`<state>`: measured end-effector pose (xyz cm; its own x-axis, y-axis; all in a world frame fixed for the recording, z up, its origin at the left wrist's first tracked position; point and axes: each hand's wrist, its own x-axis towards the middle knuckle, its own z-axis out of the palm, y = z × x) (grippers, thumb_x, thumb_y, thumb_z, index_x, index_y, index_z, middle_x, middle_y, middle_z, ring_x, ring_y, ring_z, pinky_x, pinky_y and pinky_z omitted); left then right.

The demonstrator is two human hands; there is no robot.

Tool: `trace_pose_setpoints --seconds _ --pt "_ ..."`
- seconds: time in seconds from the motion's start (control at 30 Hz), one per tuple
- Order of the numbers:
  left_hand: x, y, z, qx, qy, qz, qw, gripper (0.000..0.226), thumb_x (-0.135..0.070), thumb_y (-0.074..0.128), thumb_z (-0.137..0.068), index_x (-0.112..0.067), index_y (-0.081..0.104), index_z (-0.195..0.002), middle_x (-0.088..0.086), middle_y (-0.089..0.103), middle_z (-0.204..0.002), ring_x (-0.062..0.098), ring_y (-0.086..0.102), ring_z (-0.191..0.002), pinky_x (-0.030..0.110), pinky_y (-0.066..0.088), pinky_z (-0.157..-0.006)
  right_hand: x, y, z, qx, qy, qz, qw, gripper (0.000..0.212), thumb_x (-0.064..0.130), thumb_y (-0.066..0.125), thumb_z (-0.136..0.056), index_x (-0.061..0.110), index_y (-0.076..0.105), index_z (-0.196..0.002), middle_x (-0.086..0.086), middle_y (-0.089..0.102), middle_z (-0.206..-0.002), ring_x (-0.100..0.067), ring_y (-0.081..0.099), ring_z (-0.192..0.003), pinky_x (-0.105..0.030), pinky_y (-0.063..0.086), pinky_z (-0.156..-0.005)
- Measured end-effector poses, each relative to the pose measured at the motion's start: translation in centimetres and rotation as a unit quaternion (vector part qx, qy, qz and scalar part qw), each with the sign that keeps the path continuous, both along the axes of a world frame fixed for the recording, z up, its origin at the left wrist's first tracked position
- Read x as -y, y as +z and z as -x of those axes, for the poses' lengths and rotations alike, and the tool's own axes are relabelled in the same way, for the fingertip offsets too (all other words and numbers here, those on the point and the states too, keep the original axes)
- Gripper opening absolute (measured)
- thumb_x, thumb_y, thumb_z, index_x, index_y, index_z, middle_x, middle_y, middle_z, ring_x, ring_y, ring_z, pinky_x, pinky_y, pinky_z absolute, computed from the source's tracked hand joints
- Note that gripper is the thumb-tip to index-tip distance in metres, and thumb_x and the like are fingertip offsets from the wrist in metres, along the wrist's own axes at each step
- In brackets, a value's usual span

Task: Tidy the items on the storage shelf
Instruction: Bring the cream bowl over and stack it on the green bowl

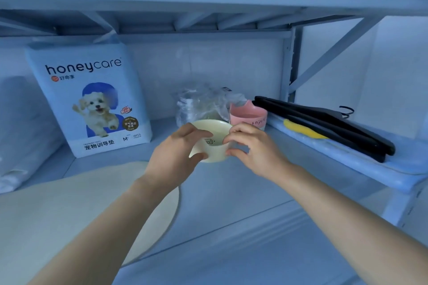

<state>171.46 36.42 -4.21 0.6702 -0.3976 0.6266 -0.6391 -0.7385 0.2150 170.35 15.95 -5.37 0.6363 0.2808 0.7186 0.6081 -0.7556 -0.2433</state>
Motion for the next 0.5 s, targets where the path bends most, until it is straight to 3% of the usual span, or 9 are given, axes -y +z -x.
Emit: trace_pose_setpoints --seconds 0.17,0.27,0.33,0.43,0.5 --pt "0.2 0.5 -3.5 0.007 -0.024 -0.006 1.000 0.042 -0.016 0.065 -0.084 -0.030 0.054 -0.122 -0.011 0.054 -0.112 0.017 0.059 -0.094 0.038 0.052 -0.071 0.9 0.8 -3.1 0.005 -0.014 0.008 1.000 0.015 0.013 0.074 -0.078 0.010 0.071 -0.092 -0.002 0.062 -0.096 -0.016 0.056 -0.089 -0.023 0.043 -0.078" --pt "0.3 0.5 -5.7 0.013 -0.047 0.001 0.999 0.033 -0.012 0.065 -0.085 -0.026 0.059 -0.114 -0.016 0.049 -0.100 0.017 0.060 -0.090 0.038 0.052 -0.070 1.5 1.2 -5.1 0.004 -0.016 0.009 1.000 0.014 0.012 0.074 -0.077 0.011 0.071 -0.091 0.001 0.061 -0.095 -0.013 0.055 -0.088 -0.021 0.041 -0.075" --pt "0.6 0.7 -7.1 0.023 -0.055 0.005 0.998 0.030 -0.012 0.066 -0.084 -0.025 0.060 -0.110 -0.019 0.044 -0.096 0.016 0.059 -0.086 0.038 0.052 -0.068 1.9 1.6 -6.4 0.013 -0.014 0.004 1.000 0.014 0.013 0.075 -0.076 0.012 0.072 -0.090 0.007 0.057 -0.093 -0.004 0.049 -0.091 -0.020 0.041 -0.081" --pt "1.3 1.0 -9.1 0.027 -0.056 0.005 0.998 0.028 -0.013 0.066 -0.084 -0.025 0.060 -0.109 -0.018 0.047 -0.096 0.017 0.058 -0.084 0.040 0.052 -0.067 2.4 1.5 -8.2 0.024 -0.044 0.006 0.999 0.013 0.020 0.076 -0.076 0.017 0.072 -0.088 0.017 0.050 -0.092 0.004 0.039 -0.096 -0.043 0.041 -0.092" --pt "1.8 0.9 -10.0 0.016 -0.053 0.003 0.998 0.027 -0.014 0.065 -0.085 -0.026 0.060 -0.108 -0.013 0.053 -0.101 0.017 0.058 -0.085 0.040 0.052 -0.067 2.8 1.2 -9.1 0.020 -0.061 0.007 0.998 0.014 0.021 0.076 -0.075 0.019 0.072 -0.088 0.017 0.052 -0.093 -0.003 0.045 -0.101 -0.043 0.039 -0.092"
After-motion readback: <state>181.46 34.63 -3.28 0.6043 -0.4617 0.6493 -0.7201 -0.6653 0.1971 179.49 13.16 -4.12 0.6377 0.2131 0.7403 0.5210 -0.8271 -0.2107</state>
